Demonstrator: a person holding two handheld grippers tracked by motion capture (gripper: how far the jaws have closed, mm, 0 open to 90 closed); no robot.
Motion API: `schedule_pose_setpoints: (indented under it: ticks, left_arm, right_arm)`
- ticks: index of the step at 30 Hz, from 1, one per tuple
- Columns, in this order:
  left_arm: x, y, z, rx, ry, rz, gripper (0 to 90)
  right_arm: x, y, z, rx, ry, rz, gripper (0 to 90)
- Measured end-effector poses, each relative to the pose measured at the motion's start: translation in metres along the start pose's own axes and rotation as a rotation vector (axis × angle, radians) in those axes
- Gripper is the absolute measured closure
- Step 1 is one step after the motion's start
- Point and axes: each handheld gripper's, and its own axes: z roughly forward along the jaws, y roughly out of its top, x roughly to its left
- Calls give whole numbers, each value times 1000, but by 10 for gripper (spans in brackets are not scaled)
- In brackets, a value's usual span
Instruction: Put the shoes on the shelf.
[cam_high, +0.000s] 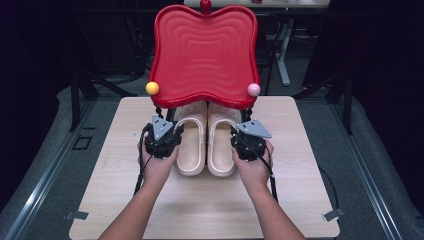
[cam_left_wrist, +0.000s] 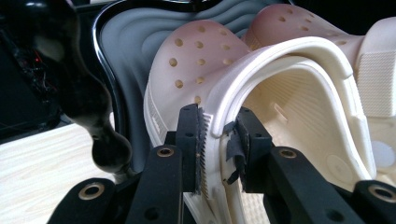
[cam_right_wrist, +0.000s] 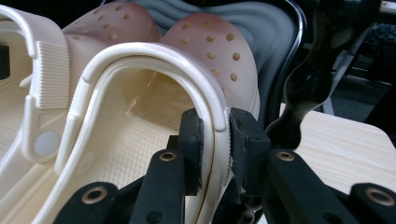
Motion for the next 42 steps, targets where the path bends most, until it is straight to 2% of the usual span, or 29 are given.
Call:
schedule_pose_setpoints:
  ticks: [5,9,13,22,27,42]
  left_arm:
    - [-4,1,1,0,11,10,739]
    - [-1,3,4,-1,15,-16,735]
    - [-2,3,4,-3,14,-19,729]
    - [-1,1,2,-18,-12,-43,684]
    - [-1,0,4,-16,-23,-59,627]
    - [-1,0,5,-21,-49,-75,567]
  right_arm:
    - [2,0,1,5,4,-3,745]
    - [3,3,4,4,8,6,744]
    - [1,6,6,6,12,4,740]
    - [-2,4,5,7,50,-2,710]
    - [-2,4,5,6,57,3,701]
    - [0,3,4,-4,60,16,667]
